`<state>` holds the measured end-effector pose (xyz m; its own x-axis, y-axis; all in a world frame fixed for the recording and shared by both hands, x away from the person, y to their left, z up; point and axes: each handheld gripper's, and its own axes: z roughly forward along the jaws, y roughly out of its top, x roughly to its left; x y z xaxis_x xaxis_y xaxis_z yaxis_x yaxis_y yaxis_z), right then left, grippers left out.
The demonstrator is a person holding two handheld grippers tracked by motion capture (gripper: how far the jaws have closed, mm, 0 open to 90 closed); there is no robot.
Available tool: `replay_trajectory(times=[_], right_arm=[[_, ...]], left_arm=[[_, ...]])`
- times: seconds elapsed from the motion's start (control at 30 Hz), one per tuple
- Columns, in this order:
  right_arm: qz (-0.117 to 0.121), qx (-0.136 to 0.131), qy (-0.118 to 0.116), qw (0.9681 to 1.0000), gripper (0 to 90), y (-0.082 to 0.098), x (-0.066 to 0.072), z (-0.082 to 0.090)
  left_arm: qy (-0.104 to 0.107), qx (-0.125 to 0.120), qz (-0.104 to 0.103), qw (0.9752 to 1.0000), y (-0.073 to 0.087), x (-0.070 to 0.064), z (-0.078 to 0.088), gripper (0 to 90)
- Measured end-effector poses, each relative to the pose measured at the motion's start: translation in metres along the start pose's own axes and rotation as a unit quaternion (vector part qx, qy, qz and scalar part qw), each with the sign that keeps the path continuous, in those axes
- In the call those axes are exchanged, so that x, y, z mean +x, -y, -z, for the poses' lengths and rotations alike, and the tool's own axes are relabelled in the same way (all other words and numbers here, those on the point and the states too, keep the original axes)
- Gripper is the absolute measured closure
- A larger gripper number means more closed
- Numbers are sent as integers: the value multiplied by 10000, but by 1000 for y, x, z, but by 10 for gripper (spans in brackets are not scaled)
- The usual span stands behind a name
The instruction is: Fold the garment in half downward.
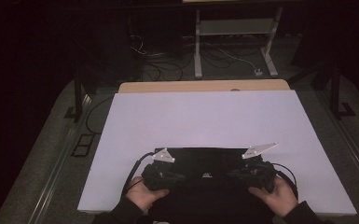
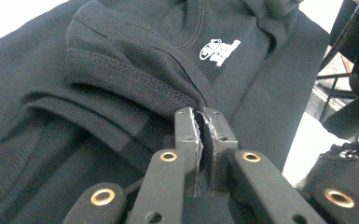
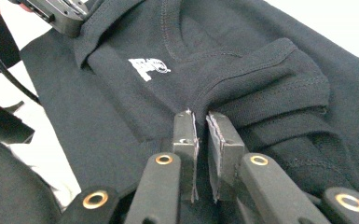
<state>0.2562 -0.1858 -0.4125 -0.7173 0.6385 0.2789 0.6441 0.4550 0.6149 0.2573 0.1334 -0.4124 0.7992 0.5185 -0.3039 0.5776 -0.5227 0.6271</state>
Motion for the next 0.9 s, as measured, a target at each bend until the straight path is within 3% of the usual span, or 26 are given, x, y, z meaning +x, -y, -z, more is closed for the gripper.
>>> replay_trajectory(times=[0.47,0.9], right_arm=[[45,90,-103,9999,808,6,10,3],[47,195,-153,9997,793,13,19,4]], left_arm=[[158,129,77,9998,12,-11,3,837],[246,323,-51,9992,18,-17,2,814]])
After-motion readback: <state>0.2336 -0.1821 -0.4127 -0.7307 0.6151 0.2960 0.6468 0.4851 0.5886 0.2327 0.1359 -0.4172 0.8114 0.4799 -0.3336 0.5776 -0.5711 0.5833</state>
